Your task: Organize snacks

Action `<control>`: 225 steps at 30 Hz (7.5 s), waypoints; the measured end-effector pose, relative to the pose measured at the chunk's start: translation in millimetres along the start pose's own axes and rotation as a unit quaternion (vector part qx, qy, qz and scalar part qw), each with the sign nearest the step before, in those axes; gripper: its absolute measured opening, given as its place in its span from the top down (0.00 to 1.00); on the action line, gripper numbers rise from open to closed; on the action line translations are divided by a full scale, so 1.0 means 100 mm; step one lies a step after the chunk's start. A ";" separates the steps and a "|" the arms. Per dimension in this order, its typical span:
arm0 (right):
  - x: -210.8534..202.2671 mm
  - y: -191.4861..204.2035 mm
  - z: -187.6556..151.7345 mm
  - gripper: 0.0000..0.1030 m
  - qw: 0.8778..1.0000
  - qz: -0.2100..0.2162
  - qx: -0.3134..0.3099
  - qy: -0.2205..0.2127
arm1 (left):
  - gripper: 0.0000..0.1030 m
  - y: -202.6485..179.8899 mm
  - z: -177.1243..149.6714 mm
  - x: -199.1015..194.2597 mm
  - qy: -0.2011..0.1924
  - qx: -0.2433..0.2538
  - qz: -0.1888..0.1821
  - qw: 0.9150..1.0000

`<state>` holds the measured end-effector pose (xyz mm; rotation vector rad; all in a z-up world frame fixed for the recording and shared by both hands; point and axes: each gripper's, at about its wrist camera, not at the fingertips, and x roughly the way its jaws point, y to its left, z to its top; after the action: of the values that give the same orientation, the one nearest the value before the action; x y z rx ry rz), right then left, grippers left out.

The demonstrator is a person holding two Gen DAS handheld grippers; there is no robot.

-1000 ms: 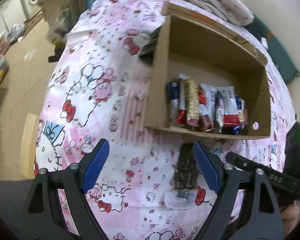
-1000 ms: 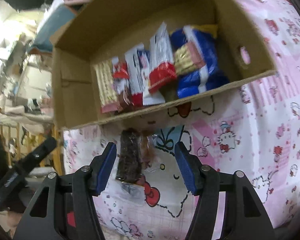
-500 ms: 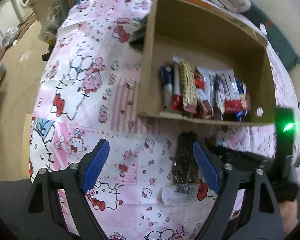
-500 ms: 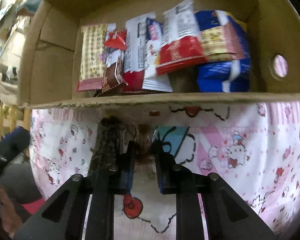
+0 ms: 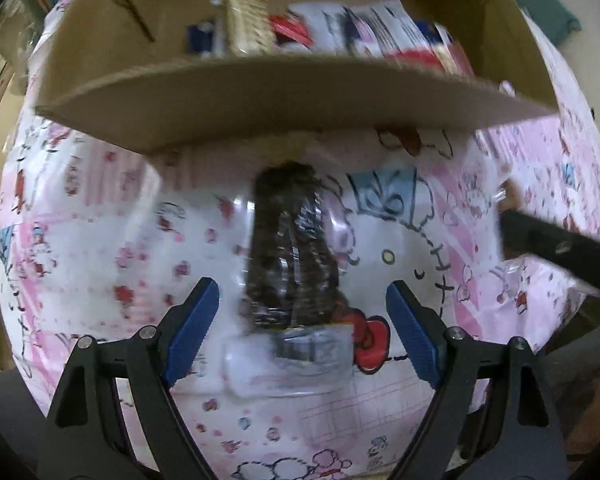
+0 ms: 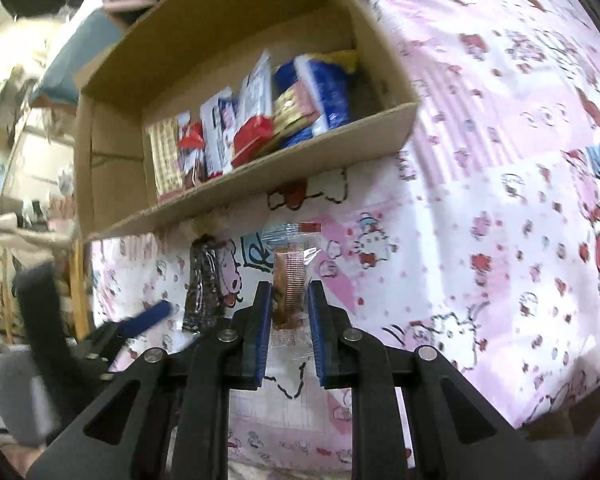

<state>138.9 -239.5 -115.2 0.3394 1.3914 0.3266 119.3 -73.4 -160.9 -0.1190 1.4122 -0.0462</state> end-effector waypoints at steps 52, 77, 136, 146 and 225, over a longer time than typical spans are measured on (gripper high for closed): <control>-0.34 0.24 -0.25 0.81 0.992 0.113 -0.011 -0.050 | 0.57 0.56 -0.89 -1.88 -0.154 -0.019 -0.016 0.988; -0.74 0.25 0.55 0.81 0.964 0.198 -0.017 -0.174 | 0.57 0.51 0.64 -1.69 -0.210 -0.023 -0.001 0.977; 0.04 0.03 0.99 0.35 0.983 0.155 0.035 -0.093 | 0.21 0.37 1.21 -0.96 -0.192 0.006 -0.012 0.981; -0.15 0.11 0.95 0.22 0.977 0.171 0.027 -0.126 | 0.21 0.46 1.09 -1.11 -0.201 -0.005 -0.011 0.979; -0.92 0.58 -0.25 0.02 0.951 -0.021 -0.114 -0.285 | 0.00 0.53 -0.19 -1.77 -0.302 -0.018 0.027 0.953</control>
<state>98.5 -223.9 -11.8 0.1899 0.7817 0.3178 70.3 -4.1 4.4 -0.1123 0.8019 0.0584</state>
